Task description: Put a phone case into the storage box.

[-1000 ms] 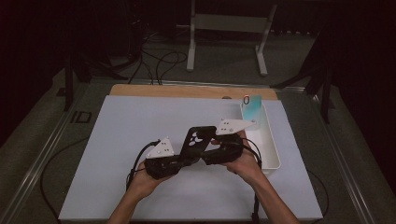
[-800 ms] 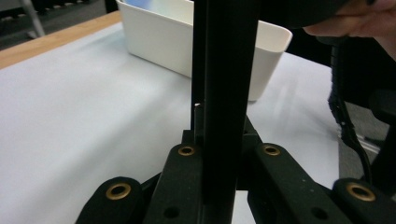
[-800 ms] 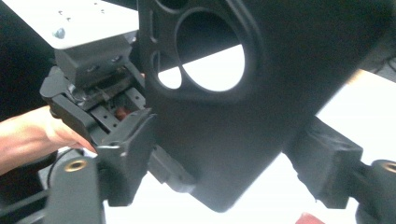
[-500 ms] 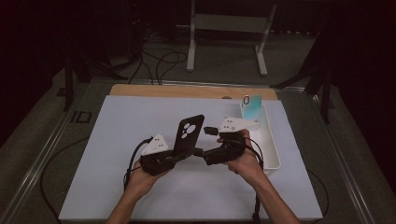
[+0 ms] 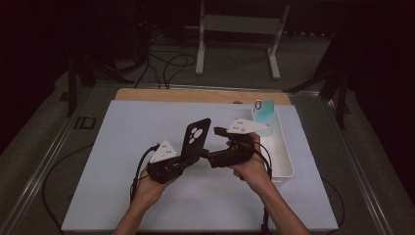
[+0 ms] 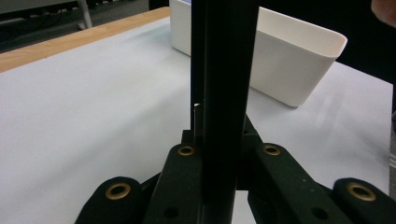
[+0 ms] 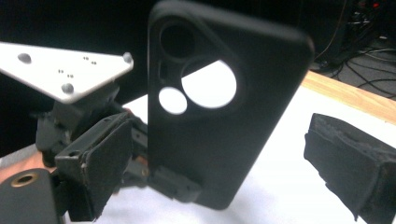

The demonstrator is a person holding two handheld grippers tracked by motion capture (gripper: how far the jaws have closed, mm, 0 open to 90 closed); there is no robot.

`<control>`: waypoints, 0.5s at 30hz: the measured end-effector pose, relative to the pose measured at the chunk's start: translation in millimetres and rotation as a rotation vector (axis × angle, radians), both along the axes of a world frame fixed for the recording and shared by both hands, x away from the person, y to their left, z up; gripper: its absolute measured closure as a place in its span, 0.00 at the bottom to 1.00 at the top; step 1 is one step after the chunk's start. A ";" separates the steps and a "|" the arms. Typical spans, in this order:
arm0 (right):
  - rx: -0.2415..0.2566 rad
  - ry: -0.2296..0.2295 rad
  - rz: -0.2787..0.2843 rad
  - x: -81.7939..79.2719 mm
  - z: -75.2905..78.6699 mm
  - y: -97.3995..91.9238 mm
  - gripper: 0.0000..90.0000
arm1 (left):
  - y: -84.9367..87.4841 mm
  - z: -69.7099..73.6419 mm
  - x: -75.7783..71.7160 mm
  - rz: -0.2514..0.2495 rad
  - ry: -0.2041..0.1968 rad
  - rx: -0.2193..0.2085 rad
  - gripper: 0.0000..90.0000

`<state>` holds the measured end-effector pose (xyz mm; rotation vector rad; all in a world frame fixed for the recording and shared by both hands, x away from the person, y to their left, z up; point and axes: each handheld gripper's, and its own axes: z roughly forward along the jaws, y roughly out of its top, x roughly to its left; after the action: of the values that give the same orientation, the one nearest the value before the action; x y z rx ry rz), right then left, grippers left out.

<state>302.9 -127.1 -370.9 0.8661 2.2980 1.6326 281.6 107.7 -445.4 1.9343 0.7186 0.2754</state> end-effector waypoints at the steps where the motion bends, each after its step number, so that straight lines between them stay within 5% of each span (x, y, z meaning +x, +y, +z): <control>1: 0.006 0.002 -0.006 0.3 0.8 1.1 0.09 | -0.8 -0.5 -0.3 -0.002 0.000 0.000 0.95; 7: 0.011 0.008 -0.042 1.4 3.6 10.9 0.09 | -5.4 -2.2 -2.4 -0.014 0.001 -0.001 0.95; 15: 0.041 0.061 -0.091 6.2 3.0 18.7 0.09 | -17.1 -5.5 -6.8 -0.013 -0.018 0.057 0.95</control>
<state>309.1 -108.5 -367.9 1.0279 2.2365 1.6416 274.8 90.6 -450.9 1.9874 0.6928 0.3072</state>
